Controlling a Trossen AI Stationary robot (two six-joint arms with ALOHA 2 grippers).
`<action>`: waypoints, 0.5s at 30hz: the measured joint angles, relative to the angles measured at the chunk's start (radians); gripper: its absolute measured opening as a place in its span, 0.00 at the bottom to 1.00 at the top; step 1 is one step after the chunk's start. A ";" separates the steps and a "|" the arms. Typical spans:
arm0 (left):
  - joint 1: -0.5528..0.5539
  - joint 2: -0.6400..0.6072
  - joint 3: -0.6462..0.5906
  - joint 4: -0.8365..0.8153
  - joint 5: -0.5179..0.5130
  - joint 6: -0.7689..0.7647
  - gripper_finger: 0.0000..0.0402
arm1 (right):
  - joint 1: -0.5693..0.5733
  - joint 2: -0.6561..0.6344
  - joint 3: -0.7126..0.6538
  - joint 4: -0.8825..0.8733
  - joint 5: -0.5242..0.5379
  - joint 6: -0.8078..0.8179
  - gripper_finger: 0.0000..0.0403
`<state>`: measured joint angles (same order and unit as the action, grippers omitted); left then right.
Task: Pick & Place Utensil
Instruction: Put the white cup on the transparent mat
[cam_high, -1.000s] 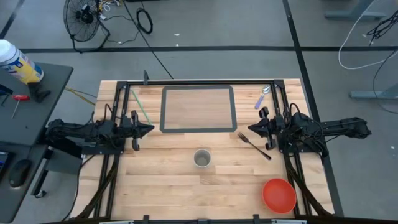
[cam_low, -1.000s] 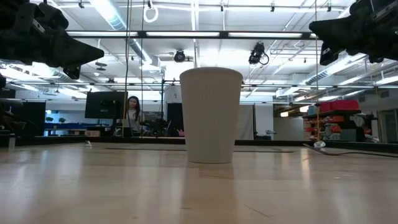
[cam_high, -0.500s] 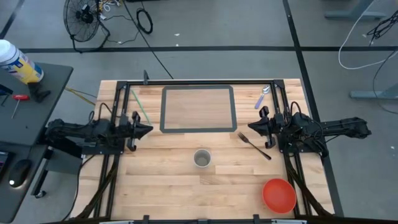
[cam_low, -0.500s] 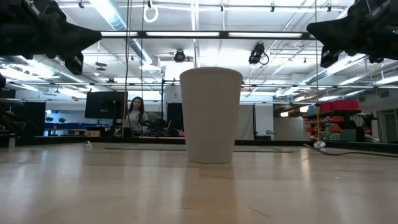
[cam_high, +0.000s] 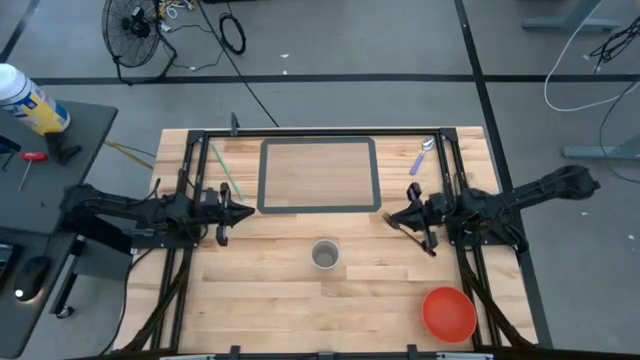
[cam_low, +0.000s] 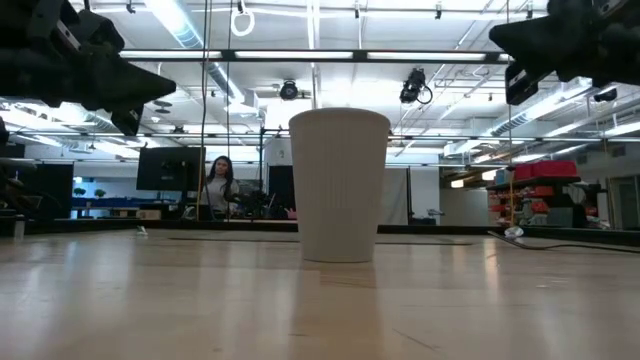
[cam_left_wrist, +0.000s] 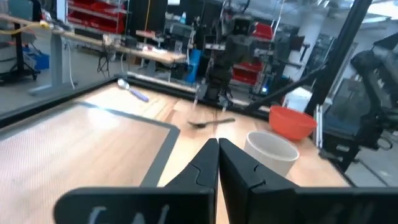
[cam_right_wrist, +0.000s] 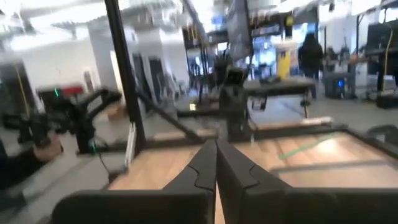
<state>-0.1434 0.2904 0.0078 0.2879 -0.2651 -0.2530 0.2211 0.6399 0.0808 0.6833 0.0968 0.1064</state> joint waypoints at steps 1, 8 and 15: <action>0.000 0.011 0.000 -0.001 0.003 -0.005 0.03 | 0.015 0.039 0.013 0.010 0.010 -0.007 0.03; -0.003 0.080 0.000 0.040 0.084 -0.050 0.03 | 0.093 0.260 0.065 0.088 0.055 0.027 0.06; -0.064 0.176 0.000 0.193 0.119 -0.005 0.03 | 0.160 0.450 0.127 0.086 0.166 0.072 0.21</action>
<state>-0.2075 0.4666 0.0078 0.4806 -0.1465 -0.2576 0.3812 1.0897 0.2076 0.7697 0.2633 0.1783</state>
